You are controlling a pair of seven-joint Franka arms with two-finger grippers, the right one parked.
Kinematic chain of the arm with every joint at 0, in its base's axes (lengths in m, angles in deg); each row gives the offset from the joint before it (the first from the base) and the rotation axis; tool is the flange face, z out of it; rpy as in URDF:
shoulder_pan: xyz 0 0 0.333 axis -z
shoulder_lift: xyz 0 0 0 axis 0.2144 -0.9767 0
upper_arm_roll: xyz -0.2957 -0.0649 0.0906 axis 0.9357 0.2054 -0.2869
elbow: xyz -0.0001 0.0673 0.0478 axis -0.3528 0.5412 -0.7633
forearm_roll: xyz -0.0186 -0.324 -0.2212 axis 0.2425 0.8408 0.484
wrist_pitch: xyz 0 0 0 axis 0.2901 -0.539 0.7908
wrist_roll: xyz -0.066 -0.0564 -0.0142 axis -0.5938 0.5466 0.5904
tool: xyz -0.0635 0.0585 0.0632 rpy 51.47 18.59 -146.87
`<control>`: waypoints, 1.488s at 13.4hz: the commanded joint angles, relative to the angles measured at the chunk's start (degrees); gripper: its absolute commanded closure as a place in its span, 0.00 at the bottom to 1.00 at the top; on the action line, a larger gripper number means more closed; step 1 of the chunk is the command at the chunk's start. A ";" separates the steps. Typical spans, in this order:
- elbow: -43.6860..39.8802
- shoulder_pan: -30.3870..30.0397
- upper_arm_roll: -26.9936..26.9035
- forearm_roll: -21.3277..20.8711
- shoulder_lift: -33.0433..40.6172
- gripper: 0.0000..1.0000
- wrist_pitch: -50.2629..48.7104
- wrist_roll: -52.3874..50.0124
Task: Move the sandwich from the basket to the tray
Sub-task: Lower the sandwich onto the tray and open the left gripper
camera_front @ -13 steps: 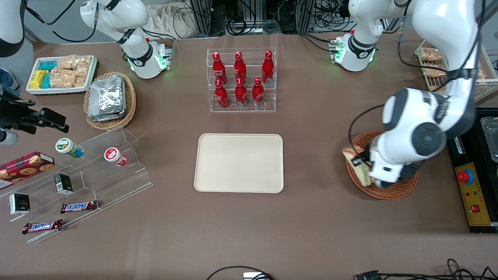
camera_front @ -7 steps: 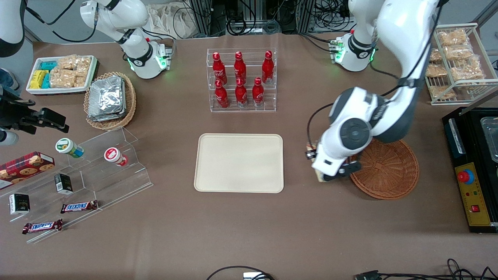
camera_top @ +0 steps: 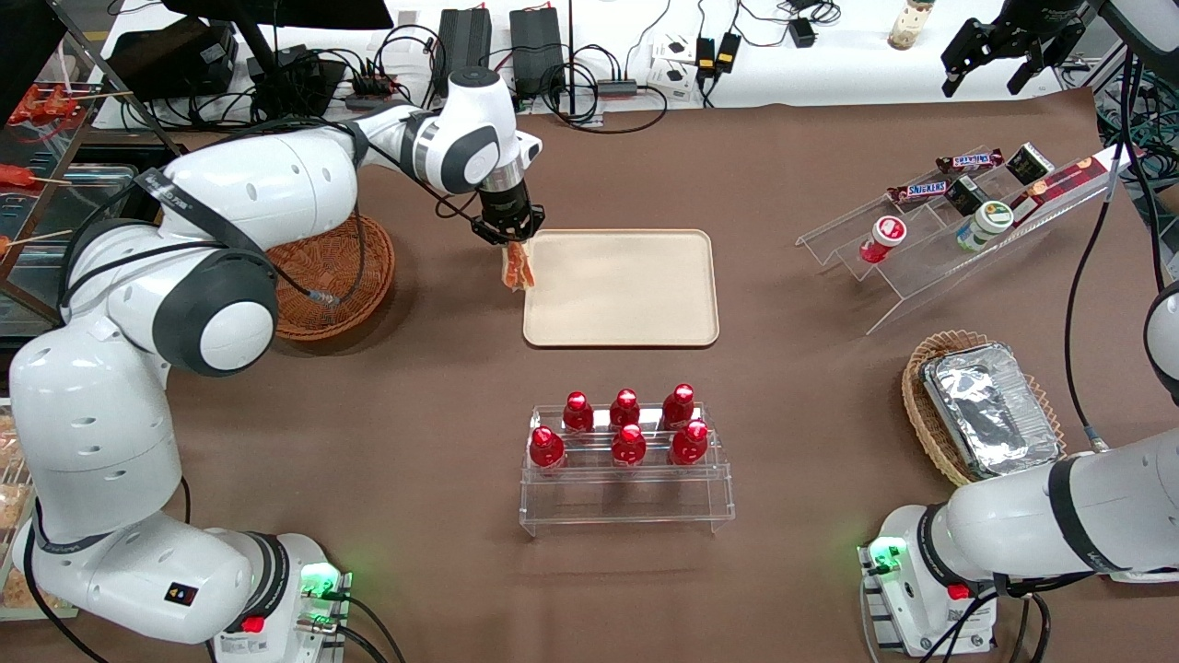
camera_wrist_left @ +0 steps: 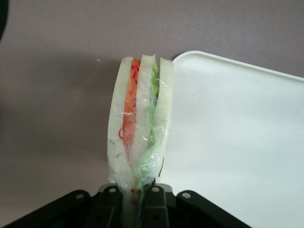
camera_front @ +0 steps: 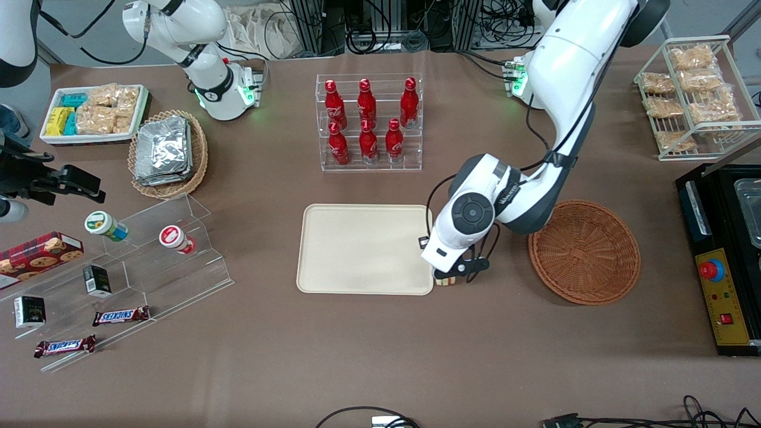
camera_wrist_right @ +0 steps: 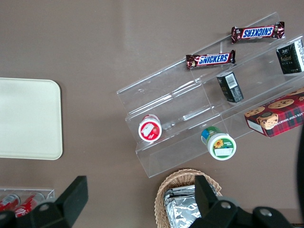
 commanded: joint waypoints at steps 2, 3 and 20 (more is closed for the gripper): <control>-2.09 0.79 0.20 -0.44 -1.75 1.00 0.21 0.00; -2.09 1.49 0.21 -0.53 -1.92 1.00 0.21 0.09; -3.14 4.84 0.21 -0.71 -5.88 0.00 5.83 5.98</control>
